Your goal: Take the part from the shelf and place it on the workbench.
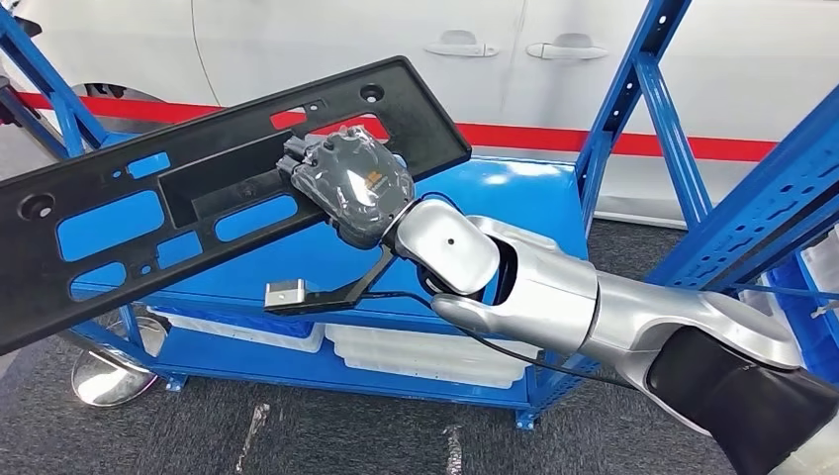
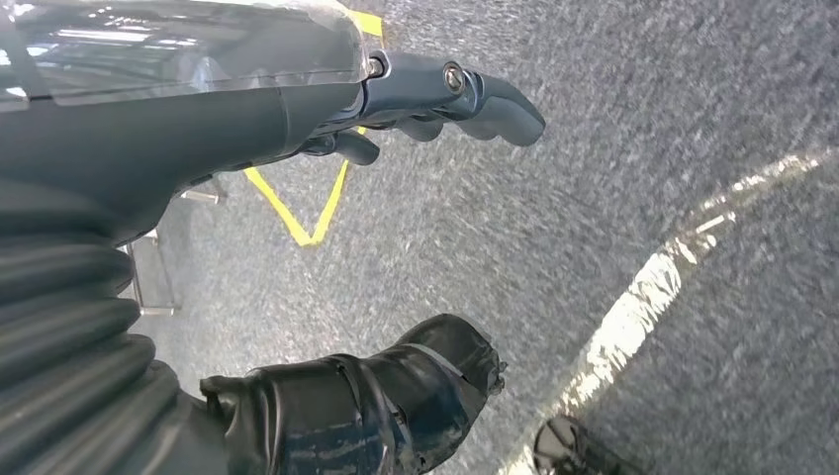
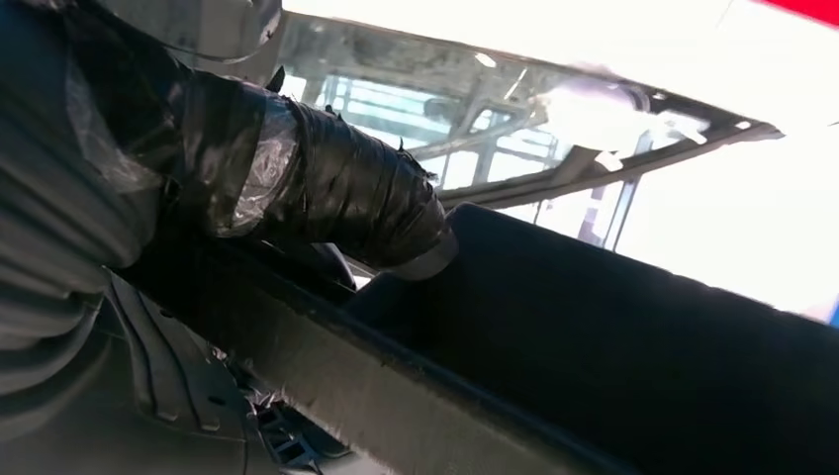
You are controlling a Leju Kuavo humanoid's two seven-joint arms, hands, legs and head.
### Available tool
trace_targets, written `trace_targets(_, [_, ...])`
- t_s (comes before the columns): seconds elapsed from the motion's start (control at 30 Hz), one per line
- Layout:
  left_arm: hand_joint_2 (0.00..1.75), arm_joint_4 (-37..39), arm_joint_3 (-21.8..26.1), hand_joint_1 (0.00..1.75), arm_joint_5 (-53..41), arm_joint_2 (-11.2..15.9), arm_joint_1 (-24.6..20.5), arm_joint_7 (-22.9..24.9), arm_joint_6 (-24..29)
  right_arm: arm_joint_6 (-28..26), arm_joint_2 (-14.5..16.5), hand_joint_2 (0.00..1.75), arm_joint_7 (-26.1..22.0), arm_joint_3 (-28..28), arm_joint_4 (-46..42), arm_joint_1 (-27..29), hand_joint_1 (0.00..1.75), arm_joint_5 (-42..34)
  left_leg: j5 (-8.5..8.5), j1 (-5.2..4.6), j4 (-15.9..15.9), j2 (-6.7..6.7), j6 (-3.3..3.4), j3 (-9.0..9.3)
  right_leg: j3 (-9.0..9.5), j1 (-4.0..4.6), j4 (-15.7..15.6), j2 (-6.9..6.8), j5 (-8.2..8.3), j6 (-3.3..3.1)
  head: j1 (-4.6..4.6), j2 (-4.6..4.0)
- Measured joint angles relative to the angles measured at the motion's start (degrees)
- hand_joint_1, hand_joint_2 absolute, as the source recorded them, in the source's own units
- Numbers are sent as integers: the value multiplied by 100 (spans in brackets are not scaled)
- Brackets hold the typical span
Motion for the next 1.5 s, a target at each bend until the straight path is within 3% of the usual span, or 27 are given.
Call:
trace_targets(0.07, [175, 0, 0, 0, -9, -1, 8, -19, 3, -3, -1, 175, -6, -2, -2, -2, 175, 5, 59, 30, -94, 14, 8, 32, -94, 9, 239, -19, -202, 53, 12, 0])
trace_targets(0.13, [175, 0, 0, 0, -13, -2, 13, -27, 6, -5, -2, 175, -11, -4, -2, 9, 175, 10, 85, 29, -116, 17, 29, 24, -362, 7, 894, -33, -576, 79, 23, 0])
trace_targets(0.2, [175, 0, 0, 0, -16, -3, 11, -10, 8, -6, -3, 175, -16, -4, -1, 44, 175, 11, 95, 21, -97, 17, 40, -9, -596, 4, 1451, -34, -767, 88, 28, 0])
trace_targets(0.23, [175, 0, 0, 0, -18, -3, 11, 7, 10, -6, -3, 175, -22, -4, 0, 60, 175, 11, 99, 19, -81, 16, 42, -28, -588, 3, 1453, -34, -711, 85, 29, 0])
trace_targets(0.27, [175, 0, 0, 0, -20, -3, 12, 31, 13, -6, -4, 175, -26, -4, 1, 69, 175, 11, 103, 17, -61, 15, 41, -46, -474, 3, 1242, -34, -566, 74, 29, 0])
trace_targets(0.37, [175, 0, 0, 0, -26, -7, 9, 106, 23, -7, -1, 175, -49, -4, 0, 56, 175, 11, 126, -3, 0, 9, 8, -106, 82, 34, 173, -38, -127, -5, 26, 0])
trace_targets(0.4, [175, 0, 0, 0, -27, -9, 6, 122, 25, -7, 2, 175, -56, -4, -1, 49, 175, 11, 146, -9, 9, 7, -22, -127, 160, 47, 0, -39, -78, -32, 25, 0])
trace_targets(0.5, [175, 1, 1, 0, -29, -9, 12, 152, 35, -6, 6, 175, -62, -4, 2, 45, 175, 3, 212, -4, -14, 1, -141, -173, 128, 42, -82, -45, 20, -111, 24, 0])
trace_targets(0.57, [175, 2, 2, 0, -32, -6, 19, 177, 41, -10, 16, 175, -66, -4, 4, 43, 175, -3, -5, 10, 173, -1, -217, -272, 82, 7, -145, -66, 130, -182, 18, 0])
trace_targets(0.67, [175, 1, 2, 0, -50, -2, 20, 199, 48, -44, 29, 175, -69, -4, 7, 47, 175, -4, -708, 40, 1128, -1, -309, -573, -66, -6, -158, -89, 262, -226, 11, -1])
trace_targets(0.7, [175, 1, 2, 0, -55, -1, 20, 204, 49, -60, 29, 175, -69, -4, 9, 53, 175, -4, -835, 49, 1374, 0, -328, -611, -130, -7, -150, -89, 302, -219, 12, -1])
trace_targets(0.73, [175, 2, 2, 0, -58, -1, 21, 213, 50, -72, 29, 175, -70, -4, 11, 60, 175, -4, -866, 60, 1438, 0, -342, -553, -196, -10, -139, -90, 344, -207, 11, -1])
trace_targets(0.77, [175, 1, 2, 0, -60, -1, 20, 223, 51, -81, 29, 175, -70, -4, 13, 66, 175, -4, -810, 72, 1287, 1, -352, -384, -259, -16, -129, -89, 384, -191, 11, 0])
trace_targets(0.83, [175, 2, 2, 0, -63, -1, 7, 252, 55, -87, 32, 175, -70, -4, 14, 68, 175, -3, -623, 90, 521, -2, -361, 176, -357, -28, -103, -88, 457, -137, 10, 0])
trace_targets(0.9, [175, 2, 2, 0, -62, -2, -9, 277, 56, -97, 38, 175, -70, -4, 20, 62, 175, -2, -501, 66, -18, -32, -311, 519, -404, -21, -89, -92, 527, -59, 22, 0])
trace_targets(1.0, [175, 3, 4, 0, -57, -7, -6, 297, 55, -162, 41, 175, -73, -4, 28, 70, 175, -2, -378, 41, -64, -50, -167, 502, -427, -9, -119, -97, 635, 42, 44, 0])
trace_targets(1.07, [175, 5, 4, 0, -56, -15, -6, 304, 50, -215, 33, 175, -75, -4, 34, 79, 175, -3, -247, 55, -99, -19, -58, 424, -514, -12, 26, -90, 441, 83, 56, 0])
trace_targets(1.17, [175, 7, 4, 0, -57, -18, -9, 316, 44, -237, 24, 175, -83, -4, 50, 90, 175, -4, -50, 37, -110, 12, 45, 190, -822, -14, 1020, -86, -378, 101, 92, 0])
trace_targets(1.2, [175, 7, 4, 0, -57, -18, -9, 319, 42, -232, 21, 175, -85, -4, 57, 98, 175, -5, 9, 26, -104, 14, 52, 100, -882, -11, 1364, -86, -546, 101, 94, 0])
trace_targets(1.23, [175, 7, 4, 0, -57, -18, -8, 323, 40, -226, 19, 175, -87, -4, 66, 106, 175, -6, 68, 16, -96, 16, 53, 11, -862, -8, 1554, -86, -583, 93, 93, 0])
trace_targets(1.27, [175, 7, 4, 0, -57, -18, -8, 327, 39, -220, 16, 175, -87, -4, 77, 111, 175, -8, 123, 8, -85, 15, 49, -73, -744, -4, 1543, -86, -506, 76, 93, 0])
trace_targets(1.33, [175, 7, 4, 0, -59, -20, -7, 334, 38, -211, 14, 175, -86, -4, 96, 108, 175, -15, 221, 1, -53, 12, 30, -219, -223, 17, 967, -84, -256, 9, 93, 0])
trace_targets(1.4, [175, 8, 5, 0, -62, -32, -5, 342, 37, -209, 22, 175, -87, -5, 106, 89, 175, -20, 309, -8, -31, 8, -16, -310, 329, 59, 172, -84, -235, -51, 92, 0])
trace_targets(1.43, [175, 8, 5, 0, -63, -38, -4, 347, 37, -208, 25, 175, -88, -6, 109, 77, 175, -22, 357, -8, -35, 8, -49, -325, 473, 81, -73, -84, -262, -68, 94, 0])
trace_targets(1.5, [175, 9, 7, 0, -64, -42, 8, 355, 28, -202, 28, 175, -91, -8, 117, 58, 175, -28, 469, 2, -90, 3, -120, -333, 466, 93, -203, -92, -211, -85, 104, 0])
